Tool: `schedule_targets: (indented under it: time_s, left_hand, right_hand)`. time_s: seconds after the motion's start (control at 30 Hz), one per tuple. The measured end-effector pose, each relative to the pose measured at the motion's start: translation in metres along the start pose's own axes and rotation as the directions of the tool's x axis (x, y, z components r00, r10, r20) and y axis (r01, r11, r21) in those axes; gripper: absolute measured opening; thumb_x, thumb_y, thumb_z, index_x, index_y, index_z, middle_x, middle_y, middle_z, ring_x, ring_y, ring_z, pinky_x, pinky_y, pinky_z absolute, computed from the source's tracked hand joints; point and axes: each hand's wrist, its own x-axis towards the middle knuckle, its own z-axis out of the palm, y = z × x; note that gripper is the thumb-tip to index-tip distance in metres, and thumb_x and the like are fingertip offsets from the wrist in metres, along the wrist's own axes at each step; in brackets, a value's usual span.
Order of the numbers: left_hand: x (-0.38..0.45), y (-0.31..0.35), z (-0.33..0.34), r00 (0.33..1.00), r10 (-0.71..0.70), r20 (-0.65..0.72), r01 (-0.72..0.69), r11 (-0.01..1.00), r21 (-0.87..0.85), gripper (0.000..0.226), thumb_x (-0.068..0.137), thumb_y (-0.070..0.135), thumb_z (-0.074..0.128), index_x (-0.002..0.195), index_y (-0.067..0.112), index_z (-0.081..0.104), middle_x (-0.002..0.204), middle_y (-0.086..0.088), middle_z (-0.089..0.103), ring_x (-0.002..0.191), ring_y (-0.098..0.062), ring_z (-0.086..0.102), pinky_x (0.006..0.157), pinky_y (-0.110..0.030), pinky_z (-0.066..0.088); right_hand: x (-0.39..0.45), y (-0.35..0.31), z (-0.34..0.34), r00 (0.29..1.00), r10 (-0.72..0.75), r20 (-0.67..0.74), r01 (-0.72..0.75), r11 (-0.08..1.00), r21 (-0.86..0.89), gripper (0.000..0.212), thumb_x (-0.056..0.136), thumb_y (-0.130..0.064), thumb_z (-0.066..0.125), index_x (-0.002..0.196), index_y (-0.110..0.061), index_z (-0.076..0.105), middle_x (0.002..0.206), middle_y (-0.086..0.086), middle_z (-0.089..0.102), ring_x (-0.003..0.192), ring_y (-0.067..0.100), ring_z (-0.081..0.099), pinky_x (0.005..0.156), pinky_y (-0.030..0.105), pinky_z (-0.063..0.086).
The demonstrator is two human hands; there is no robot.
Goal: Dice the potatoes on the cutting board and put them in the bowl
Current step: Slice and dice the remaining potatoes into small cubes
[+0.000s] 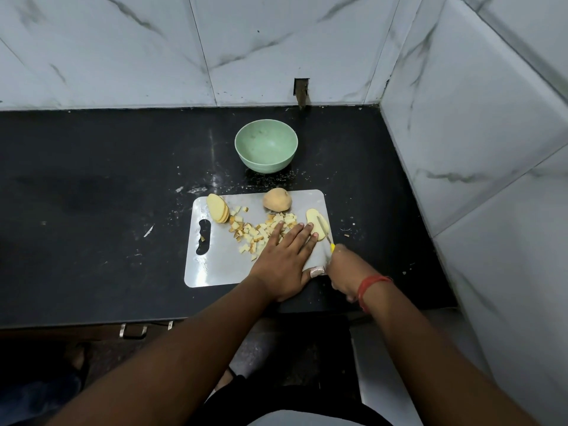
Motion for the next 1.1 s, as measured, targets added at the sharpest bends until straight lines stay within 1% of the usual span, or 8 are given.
schedule_targets:
  time_s: [0.2,0.37,0.53,0.67,0.8,0.93,1.0,1.1]
  left_hand:
    - [0.000,0.001,-0.003,1.000,0.002,0.021,-0.002,1.000,0.008,0.080,0.103,0.065,0.015,0.163,0.013,0.021,0.171,-0.012,0.017,0.157,-0.030,0.014,0.125,-0.059,0.005]
    - [0.001,0.001,-0.005,1.000,-0.006,0.027,0.005,1.000,0.008,0.085,0.101,0.070,0.011,0.163,0.013,0.022,0.170,-0.013,0.018,0.157,-0.030,0.015,0.125,-0.060,0.005]
    - [0.007,0.004,-0.005,0.999,-0.046,0.020,0.046,0.999,0.003,0.089,0.100,0.073,0.012,0.162,0.012,0.025,0.170,-0.012,0.018,0.158,-0.029,0.013,0.124,-0.060,0.005]
    - [0.005,0.004,-0.003,0.999,-0.045,-0.020,0.045,0.999,-0.019,0.087,0.101,0.072,0.011,0.162,0.012,0.026,0.170,-0.012,0.019,0.157,-0.029,0.015,0.124,-0.059,0.007]
    - [0.003,0.003,-0.001,0.996,-0.017,-0.086,0.013,0.999,-0.051,0.077,0.104,0.063,0.020,0.159,0.010,0.035,0.165,-0.013,0.031,0.154,-0.032,0.025,0.124,-0.060,0.013]
    - [0.001,0.002,0.000,0.993,0.003,-0.118,-0.011,0.998,-0.068,0.071,0.103,0.057,0.026,0.154,0.010,0.043,0.160,-0.013,0.041,0.151,-0.033,0.031,0.124,-0.060,0.015]
    - [0.002,0.003,0.000,0.992,0.007,-0.129,-0.016,0.997,-0.073,0.069,0.102,0.054,0.030,0.153,0.010,0.045,0.159,-0.014,0.043,0.150,-0.033,0.033,0.123,-0.061,0.016]
    - [0.003,0.002,-0.001,0.991,0.008,-0.134,-0.018,0.997,-0.079,0.067,0.101,0.052,0.034,0.152,0.010,0.046,0.158,-0.015,0.044,0.149,-0.035,0.034,0.123,-0.061,0.018]
  right_hand:
    - [-0.007,0.024,0.011,0.998,-0.057,0.035,0.062,0.986,-0.156,0.031,0.099,-0.010,0.039,0.128,0.001,0.043,0.120,0.020,0.056,0.091,0.022,0.048,0.058,0.020,0.032]
    - [-0.022,0.033,0.014,0.997,-0.026,0.073,0.039,0.984,-0.172,0.028,0.099,-0.011,0.038,0.125,-0.002,0.042,0.111,0.015,0.056,0.106,0.032,0.059,0.076,0.030,0.040]
    - [-0.030,0.036,0.010,0.998,-0.026,0.057,0.035,0.987,-0.154,0.026,0.100,-0.012,0.037,0.124,-0.002,0.044,0.115,0.017,0.058,0.104,0.033,0.059,0.076,0.030,0.041]
    - [-0.027,0.025,0.002,0.995,0.000,-0.095,-0.010,0.994,-0.112,0.015,0.100,-0.013,0.041,0.113,-0.006,0.045,0.104,0.016,0.063,0.084,0.027,0.060,0.061,0.025,0.037]
    - [-0.012,0.000,-0.010,0.997,-0.014,-0.079,0.004,0.991,-0.131,0.019,0.093,-0.002,0.043,0.112,-0.005,0.045,0.106,0.019,0.063,0.088,0.034,0.064,0.062,0.031,0.042]
    - [-0.001,-0.031,-0.024,0.998,-0.053,-0.021,0.046,0.969,-0.241,0.035,0.096,-0.003,0.046,0.130,0.003,0.041,0.122,0.021,0.060,0.110,0.032,0.061,0.078,0.032,0.046]
    - [0.004,-0.037,-0.026,0.994,-0.113,0.002,0.110,0.960,-0.259,0.033,0.098,-0.011,0.044,0.128,0.001,0.048,0.126,0.022,0.058,0.115,0.036,0.058,0.090,0.037,0.048]
    - [0.010,-0.038,-0.024,0.994,-0.111,-0.006,0.107,0.973,-0.203,0.032,0.098,-0.013,0.042,0.125,0.000,0.053,0.123,0.023,0.058,0.113,0.039,0.057,0.092,0.040,0.048]
